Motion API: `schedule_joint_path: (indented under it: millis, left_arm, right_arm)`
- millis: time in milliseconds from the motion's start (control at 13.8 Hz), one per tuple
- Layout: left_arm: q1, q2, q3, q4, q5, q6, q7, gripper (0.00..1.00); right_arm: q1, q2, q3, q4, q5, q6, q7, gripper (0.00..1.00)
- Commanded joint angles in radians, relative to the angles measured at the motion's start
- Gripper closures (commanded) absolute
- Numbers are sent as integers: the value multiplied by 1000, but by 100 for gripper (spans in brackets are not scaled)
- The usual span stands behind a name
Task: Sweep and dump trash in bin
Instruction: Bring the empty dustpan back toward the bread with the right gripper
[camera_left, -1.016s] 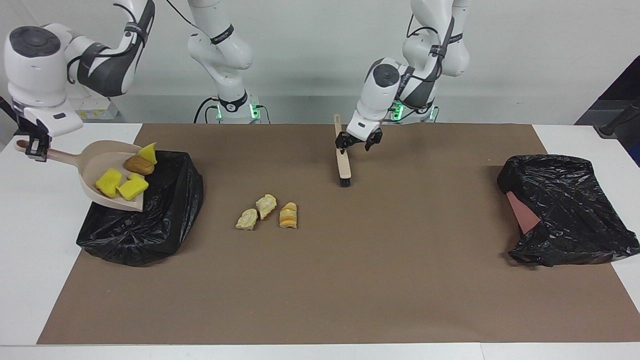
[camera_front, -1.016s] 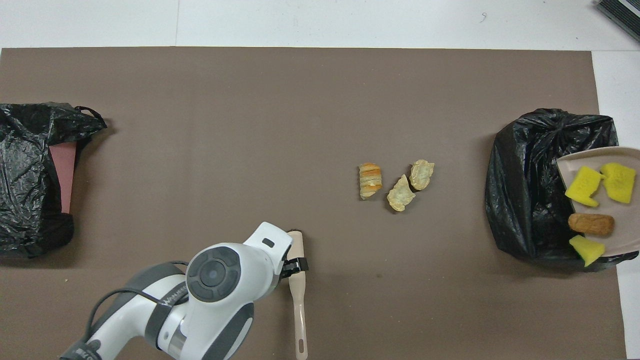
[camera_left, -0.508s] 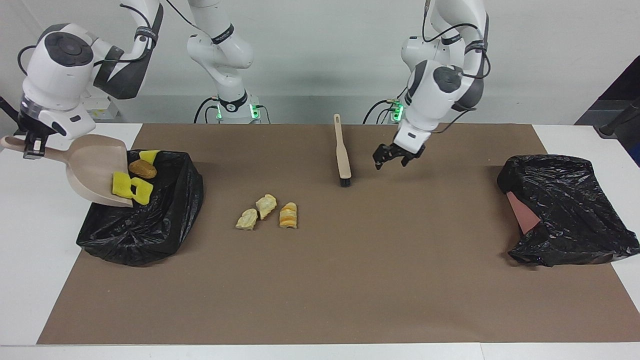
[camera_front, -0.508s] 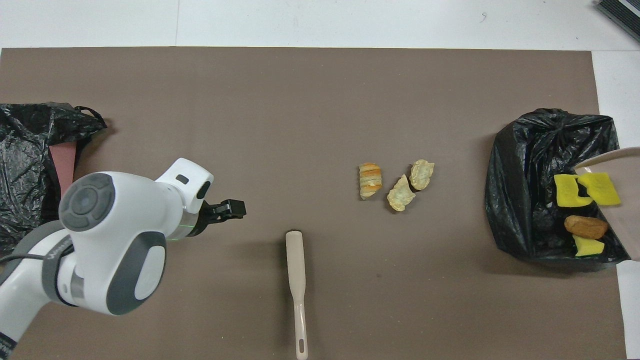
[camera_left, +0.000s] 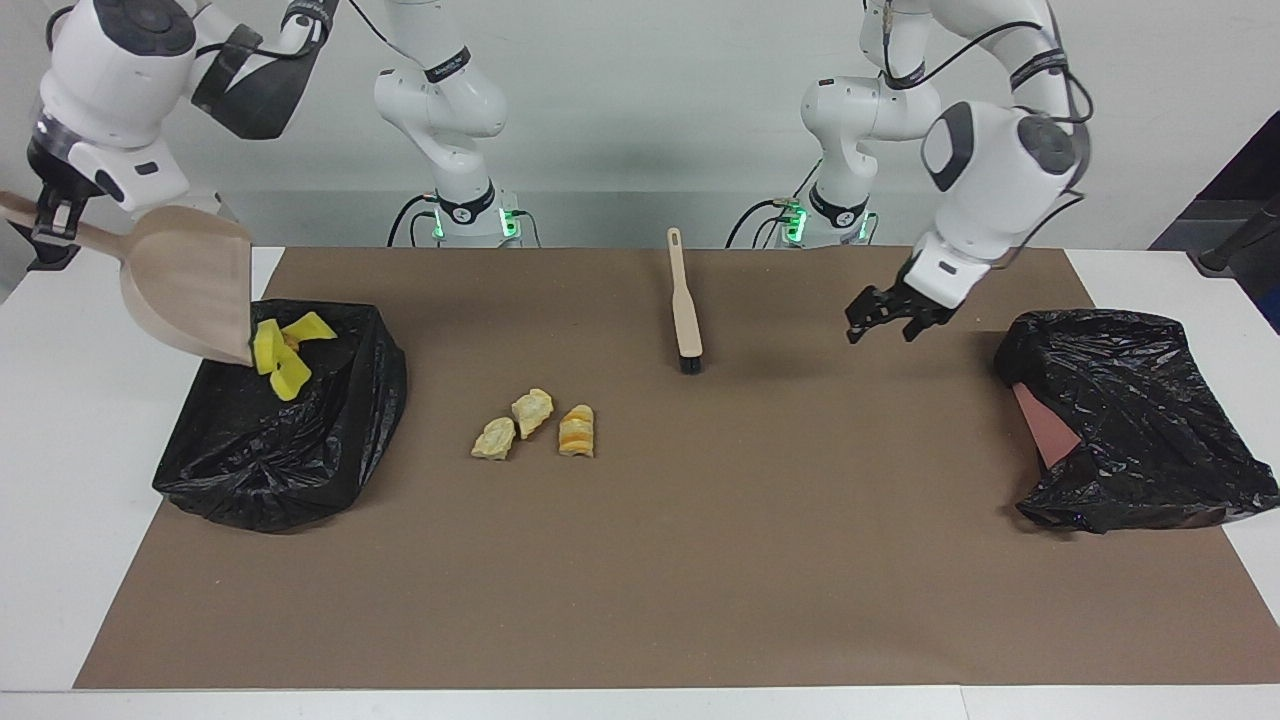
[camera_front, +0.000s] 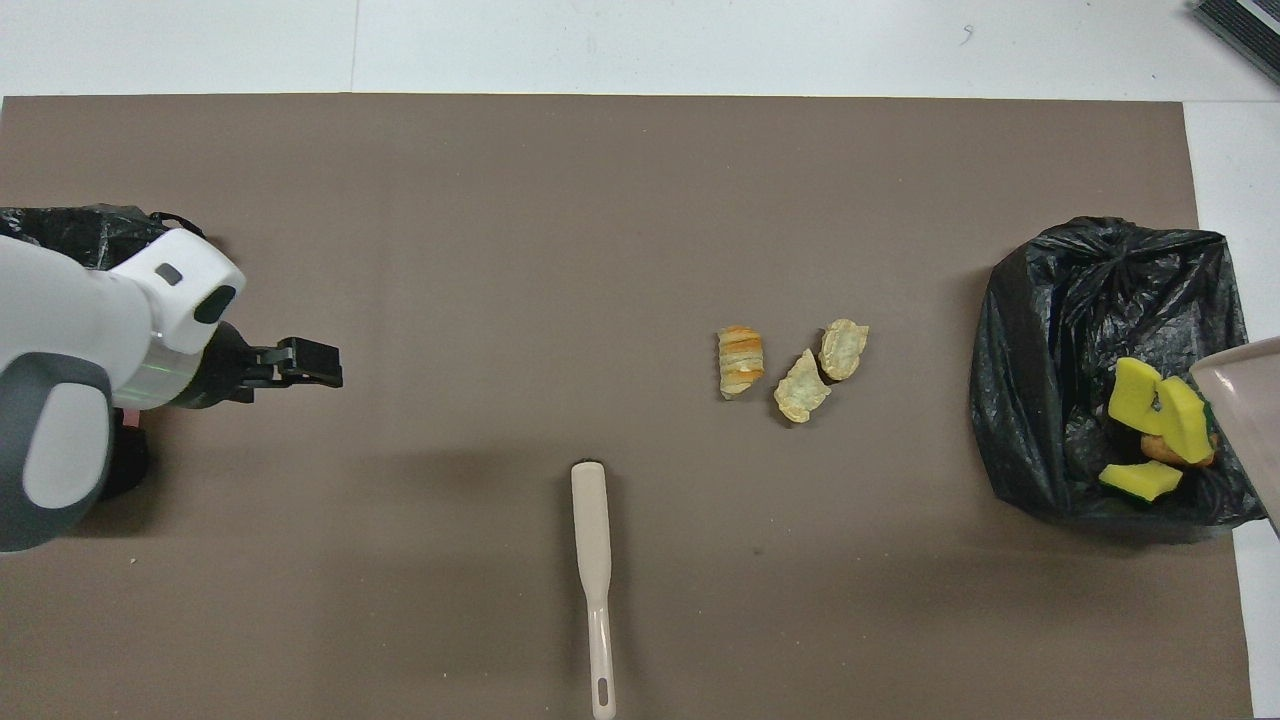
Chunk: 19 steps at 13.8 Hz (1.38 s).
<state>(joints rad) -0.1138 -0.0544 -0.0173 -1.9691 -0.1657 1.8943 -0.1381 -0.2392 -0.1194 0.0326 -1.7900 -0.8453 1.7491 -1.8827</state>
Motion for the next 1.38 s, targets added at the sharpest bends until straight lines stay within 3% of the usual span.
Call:
schedule_joint_path:
  millis: [0, 290, 508, 799, 944, 1162, 1307]
  left_arm:
    - [37, 39, -12, 136, 55, -119, 61, 0]
    - [42, 39, -7, 278, 67, -263, 60, 0]
    - [40, 39, 14, 383, 89, -368, 63, 0]
    - [40, 28, 23, 397, 115, -379, 133, 0]
    - [40, 22, 37, 383, 115, -379, 159, 0]
    - [36, 21, 36, 378, 117, -374, 184, 0]
    - [37, 19, 37, 372, 124, -377, 207, 0]
  right_arm:
    - [0, -29, 90, -17, 15, -133, 111, 100]
    - [-20, -48, 109, -38, 170, -160, 171, 100]
    - [-12, -45, 110, -23, 186, -178, 238, 100]
    - [0, -54, 121, -22, 444, -206, 583, 100]
    - [36, -62, 151, -34, 556, -189, 858, 100]
    - [170, -43, 158, -40, 673, -128, 1363, 100]
    - [269, 22, 158, -32, 716, -64, 1616, 100]
